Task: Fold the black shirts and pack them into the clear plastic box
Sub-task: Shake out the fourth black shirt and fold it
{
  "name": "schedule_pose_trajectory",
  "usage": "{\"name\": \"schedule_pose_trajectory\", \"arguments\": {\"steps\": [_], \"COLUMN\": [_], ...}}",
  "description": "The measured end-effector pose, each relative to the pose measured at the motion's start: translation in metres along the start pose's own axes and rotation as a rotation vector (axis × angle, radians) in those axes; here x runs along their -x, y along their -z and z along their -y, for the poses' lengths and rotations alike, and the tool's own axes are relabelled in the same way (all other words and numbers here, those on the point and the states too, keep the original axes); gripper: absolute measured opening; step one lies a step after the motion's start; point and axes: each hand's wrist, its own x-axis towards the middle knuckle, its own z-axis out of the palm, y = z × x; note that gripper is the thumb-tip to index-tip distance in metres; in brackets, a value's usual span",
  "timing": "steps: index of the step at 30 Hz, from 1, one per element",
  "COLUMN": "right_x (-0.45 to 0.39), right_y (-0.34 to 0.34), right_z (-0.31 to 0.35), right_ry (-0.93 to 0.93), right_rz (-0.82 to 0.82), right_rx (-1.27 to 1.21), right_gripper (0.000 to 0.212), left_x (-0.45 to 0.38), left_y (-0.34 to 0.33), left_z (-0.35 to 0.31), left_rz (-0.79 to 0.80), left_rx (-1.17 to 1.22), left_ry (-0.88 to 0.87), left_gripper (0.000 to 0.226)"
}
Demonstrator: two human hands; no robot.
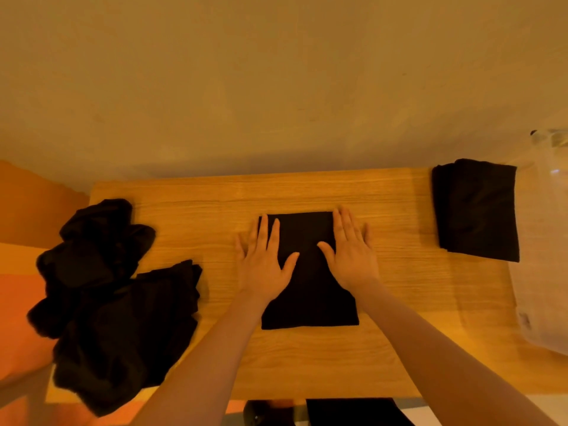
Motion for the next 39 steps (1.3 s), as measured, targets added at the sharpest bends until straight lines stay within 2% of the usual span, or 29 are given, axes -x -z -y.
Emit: {"name": "schedule_pose_trajectory", "arguments": {"steps": [2, 4, 7, 9, 10, 13, 16, 19, 22, 25, 28, 30, 33, 35, 39], "right_x": [0.005, 0.016, 0.048, 0.072, 0.082, 0.103, 0.107, 0.109, 0.108, 0.109, 0.099, 0.086, 0.062, 0.044, 0.015], "right_y": [0.006, 0.013, 0.015, 0.006, 0.004, 0.000, -0.003, -0.002, 0.008, 0.026, 0.041, 0.049, 0.057, 0.055, 0.039], "right_z": [-0.005, -0.013, -0.017, -0.017, -0.018, -0.026, -0.026, -0.024, -0.023, -0.016, -0.008, -0.004, 0.003, 0.006, 0.007], "right_ry": [-0.088, -0.059, 0.286, 0.472, 0.489, 0.384, 0.368, 0.425, 0.360, 0.103, -0.109, -0.136, -0.167, -0.184, -0.254], "right_rz": [0.015, -0.014, -0.100, -0.015, 0.066, 0.226, 0.164, 0.015, 0.004, 0.051, 0.055, 0.036, 0.010, -0.012, -0.011], "right_rx": [-0.047, -0.105, -0.018, 0.109, 0.160, 0.171, 0.166, 0.113, -0.165, -0.524, -0.812, -0.912, -1.026, -1.018, -0.983], "right_gripper": [0.077, 0.077, 0.077, 0.070, 0.068, 0.065, 0.062, 0.037, 0.036, 0.030, 0.028, 0.024, 0.013, 0.010, 0.021], "left_x": [0.006, 0.022, 0.064, 0.088, 0.095, 0.103, 0.102, 0.104, 0.108, 0.114, 0.109, 0.096, 0.068, 0.050, 0.025], "left_y": [0.006, 0.013, 0.010, -0.001, -0.006, -0.011, -0.001, 0.013, 0.019, 0.033, 0.055, 0.064, 0.067, 0.063, 0.048], "left_z": [0.007, 0.016, 0.026, 0.034, 0.038, 0.044, 0.039, 0.033, 0.032, 0.025, 0.014, 0.008, 0.003, 0.000, 0.000], "left_rz": [0.022, -0.036, -0.106, -0.058, -0.023, 0.069, 0.132, 0.107, 0.109, 0.076, 0.066, 0.045, -0.010, -0.022, 0.065], "left_rx": [0.025, 0.021, -0.092, -0.147, -0.159, -0.141, -0.087, -0.033, 0.269, 0.571, 0.768, 0.909, 1.007, 1.037, 1.241], "left_ry": [0.049, -0.021, -0.395, -0.530, -0.531, -0.463, -0.444, -0.412, -0.324, -0.146, 0.008, 0.069, 0.132, 0.207, 0.336], "left_gripper": [0.085, 0.082, 0.070, 0.063, 0.060, 0.055, 0.051, 0.048, 0.041, 0.034, 0.022, 0.011, 0.015, 0.019, 0.024]}}
